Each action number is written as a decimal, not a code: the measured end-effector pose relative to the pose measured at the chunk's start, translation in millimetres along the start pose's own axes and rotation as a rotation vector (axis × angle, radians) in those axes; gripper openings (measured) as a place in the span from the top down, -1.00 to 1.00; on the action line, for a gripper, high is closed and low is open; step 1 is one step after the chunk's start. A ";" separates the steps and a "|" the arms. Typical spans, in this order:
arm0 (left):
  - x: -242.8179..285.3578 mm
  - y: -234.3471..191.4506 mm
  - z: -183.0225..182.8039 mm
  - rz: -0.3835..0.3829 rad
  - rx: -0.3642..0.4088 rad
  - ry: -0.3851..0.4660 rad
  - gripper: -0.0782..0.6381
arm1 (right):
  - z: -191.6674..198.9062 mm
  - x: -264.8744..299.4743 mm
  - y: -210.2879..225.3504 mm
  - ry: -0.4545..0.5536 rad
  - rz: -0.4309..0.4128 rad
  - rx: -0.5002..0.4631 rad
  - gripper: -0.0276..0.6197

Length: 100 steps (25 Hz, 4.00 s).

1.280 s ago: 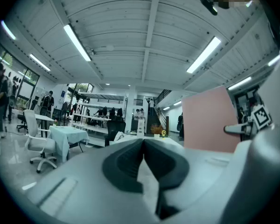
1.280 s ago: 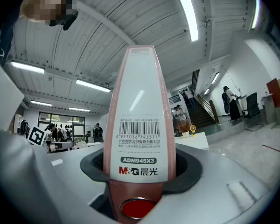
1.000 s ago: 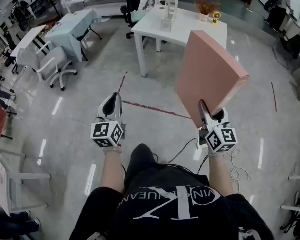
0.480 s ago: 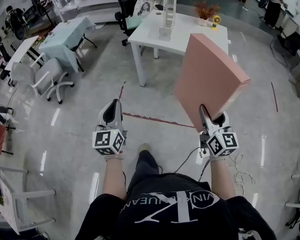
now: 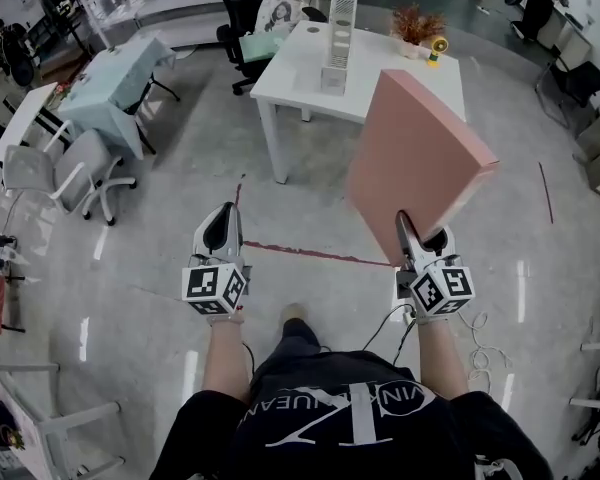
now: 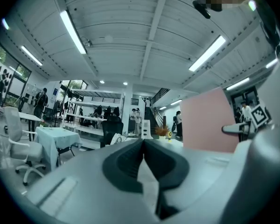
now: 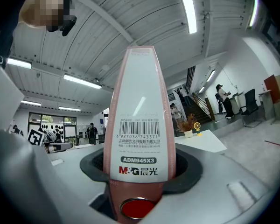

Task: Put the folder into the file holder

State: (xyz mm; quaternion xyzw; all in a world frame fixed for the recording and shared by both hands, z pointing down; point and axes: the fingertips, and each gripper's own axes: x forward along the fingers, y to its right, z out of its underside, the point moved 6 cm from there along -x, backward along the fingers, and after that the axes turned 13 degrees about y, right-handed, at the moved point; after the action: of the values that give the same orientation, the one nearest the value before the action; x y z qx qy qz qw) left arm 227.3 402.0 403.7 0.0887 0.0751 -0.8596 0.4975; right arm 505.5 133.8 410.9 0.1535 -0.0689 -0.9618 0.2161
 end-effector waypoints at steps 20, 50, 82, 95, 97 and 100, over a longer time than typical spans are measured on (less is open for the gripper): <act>140.7 -119.1 37.7 0.144 -0.031 -0.030 0.78 | 52.0 140.8 -37.7 0.042 0.112 0.006 0.05; 381.2 -178.7 75.6 0.266 -0.071 -0.029 0.78 | 60.0 352.9 0.8 0.112 0.120 -0.027 0.04; 629.4 -161.7 141.3 0.474 -0.141 -0.020 0.78 | 45.7 563.3 83.9 0.116 0.321 -0.141 0.04; 715.7 -177.5 148.5 0.584 -0.164 -0.040 0.78 | 59.9 625.1 79.6 0.037 0.409 -0.227 0.04; 723.1 -177.4 149.9 0.593 -0.165 -0.045 0.78 | 61.7 634.4 80.4 0.031 0.420 -0.235 0.04; 730.7 -176.8 154.2 0.611 -0.164 -0.053 0.78 | 67.4 645.8 82.5 0.023 0.438 -0.237 0.04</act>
State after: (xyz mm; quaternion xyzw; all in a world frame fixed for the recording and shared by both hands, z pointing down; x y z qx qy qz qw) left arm -295.7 -159.5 394.9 0.0445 0.1009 -0.6634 0.7401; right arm -39.0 -217.8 319.4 0.1194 0.0152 -0.8916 0.4366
